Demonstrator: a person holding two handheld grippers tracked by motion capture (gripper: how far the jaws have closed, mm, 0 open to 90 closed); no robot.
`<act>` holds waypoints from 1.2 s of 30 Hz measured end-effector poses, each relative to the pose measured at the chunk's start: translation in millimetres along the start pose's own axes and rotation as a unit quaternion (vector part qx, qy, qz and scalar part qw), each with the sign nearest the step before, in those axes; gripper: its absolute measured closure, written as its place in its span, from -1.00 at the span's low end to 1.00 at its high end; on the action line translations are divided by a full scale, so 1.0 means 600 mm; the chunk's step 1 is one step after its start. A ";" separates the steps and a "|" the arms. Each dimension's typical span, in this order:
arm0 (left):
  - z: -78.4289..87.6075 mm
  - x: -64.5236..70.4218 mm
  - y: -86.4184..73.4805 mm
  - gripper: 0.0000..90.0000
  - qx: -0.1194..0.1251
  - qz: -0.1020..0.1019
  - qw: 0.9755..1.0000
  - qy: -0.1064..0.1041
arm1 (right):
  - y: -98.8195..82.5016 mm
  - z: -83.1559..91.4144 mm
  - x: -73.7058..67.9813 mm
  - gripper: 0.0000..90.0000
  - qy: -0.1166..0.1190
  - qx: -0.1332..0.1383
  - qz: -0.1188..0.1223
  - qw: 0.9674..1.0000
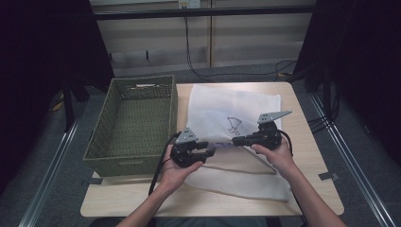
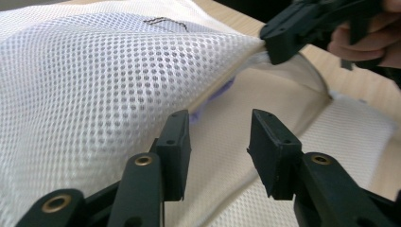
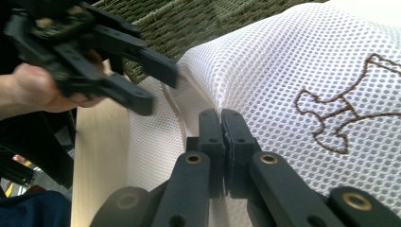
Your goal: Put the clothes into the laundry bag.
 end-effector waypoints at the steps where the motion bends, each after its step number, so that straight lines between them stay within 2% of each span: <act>1: 0.013 0.000 0.001 0.22 0.002 -0.007 1.000 0.003 | 0.000 0.000 0.001 0.96 0.001 -0.001 -0.002 1.000; 2: 0.013 0.000 0.001 0.20 0.002 -0.007 1.000 0.003 | 0.000 0.000 0.001 0.96 0.001 -0.001 -0.002 1.000; 5: 0.034 -0.005 0.005 0.14 0.013 -0.005 1.000 0.008 | -0.001 0.001 0.000 0.96 -0.001 -0.003 0.001 1.000; 9: 0.063 -0.009 0.003 0.12 0.015 -0.011 1.000 0.012 | -0.005 0.001 0.000 0.96 -0.006 -0.004 0.001 1.000; 12: 0.073 -0.011 0.002 0.06 0.016 -0.013 1.000 0.018 | -0.010 0.001 0.000 0.96 -0.007 -0.010 0.002 1.000; 16: 0.099 -0.025 -0.003 -0.01 0.026 -0.014 0.999 0.026 | -0.015 -0.002 -0.001 0.96 -0.009 -0.017 0.003 1.000; 19: 0.105 -0.033 -0.005 -0.05 0.026 -0.015 0.999 0.033 | -0.017 -0.005 -0.002 0.96 -0.008 -0.021 0.005 1.000; 24: 0.124 -0.045 -0.010 -0.14 0.033 -0.002 0.998 0.044 | -0.023 -0.010 0.001 0.96 -0.010 -0.031 0.004 0.999; 27: 0.132 -0.043 -0.012 -0.22 0.026 0.003 0.999 0.045 | -0.024 -0.010 0.000 0.96 -0.011 -0.034 0.004 0.999; 28: 0.144 -0.042 -0.014 -0.24 0.021 -0.012 0.998 0.056 | -0.022 -0.009 0.001 0.96 -0.011 -0.033 0.004 0.999; 32: 0.159 -0.051 -0.016 -0.30 0.028 -0.004 0.997 0.065 | -0.020 -0.009 0.002 0.96 -0.010 -0.033 0.007 0.999; 35: 0.173 -0.059 -0.018 -0.39 0.037 0.007 0.997 0.072 | -0.023 -0.014 0.005 0.96 -0.008 -0.041 -0.002 0.999; 36: 0.177 -0.058 -0.018 -0.51 0.038 0.007 0.997 0.069 | -0.022 -0.019 0.006 0.96 -0.009 -0.041 -0.015 0.999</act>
Point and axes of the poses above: each handheld gripper's, and its own axes: z roughly backward along the jaws, y roughly out of its top, x roughly to its right, the point moved 6 cm from there along -z, roughly forward along the jaws, and after that the axes turned 1 degree about x, right-handed, at the moved point
